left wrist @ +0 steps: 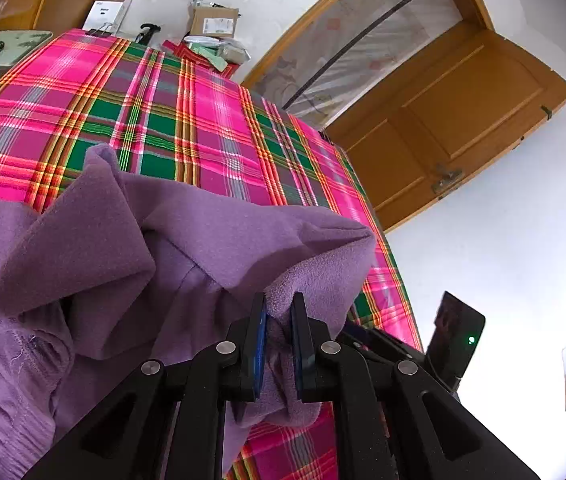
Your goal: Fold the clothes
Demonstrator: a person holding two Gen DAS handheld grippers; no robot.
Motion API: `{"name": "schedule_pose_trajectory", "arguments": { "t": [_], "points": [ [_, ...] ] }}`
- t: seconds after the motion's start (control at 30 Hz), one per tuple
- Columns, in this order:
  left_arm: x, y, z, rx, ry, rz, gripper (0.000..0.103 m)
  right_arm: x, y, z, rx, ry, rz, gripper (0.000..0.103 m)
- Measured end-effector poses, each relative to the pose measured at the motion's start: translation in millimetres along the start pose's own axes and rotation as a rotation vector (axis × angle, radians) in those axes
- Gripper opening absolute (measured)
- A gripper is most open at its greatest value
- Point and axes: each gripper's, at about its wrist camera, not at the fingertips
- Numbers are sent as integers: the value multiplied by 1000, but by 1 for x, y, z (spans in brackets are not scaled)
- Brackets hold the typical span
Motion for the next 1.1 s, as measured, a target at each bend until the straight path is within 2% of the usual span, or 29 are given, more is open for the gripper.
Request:
{"name": "schedule_pose_trajectory", "arguments": {
  "t": [0.17,0.3,0.33,0.37,0.4,0.6,1.1],
  "points": [
    [-3,-1,-1,-2,0,-4,11,-4,4,-4,16,-100,-26,34],
    [-3,0,-1,0,-1,-5,11,4,2,-4,14,-62,6,35],
    [-3,0,-1,0,-1,-6,11,6,3,-4,11,-61,18,28],
    [-5,-1,-1,-1,3,-11,11,8,4,-3,8,-61,30,17],
    [-7,-1,-1,-3,6,-17,11,11,4,-2,5,-61,42,13],
    [-22,-3,0,-11,29,-50,11,5,6,31,-99,-55,21,13],
    [-67,-8,-14,-7,121,-145,11,-25,17,102,-244,63,-52,13]
  ]
}}
Point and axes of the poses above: each gripper's, at about its wrist camera, not at the fingertips, and z roughly against the way its jaws point, x to its left, y to its underside, and after that the axes turned 13 degrees about x, right-handed
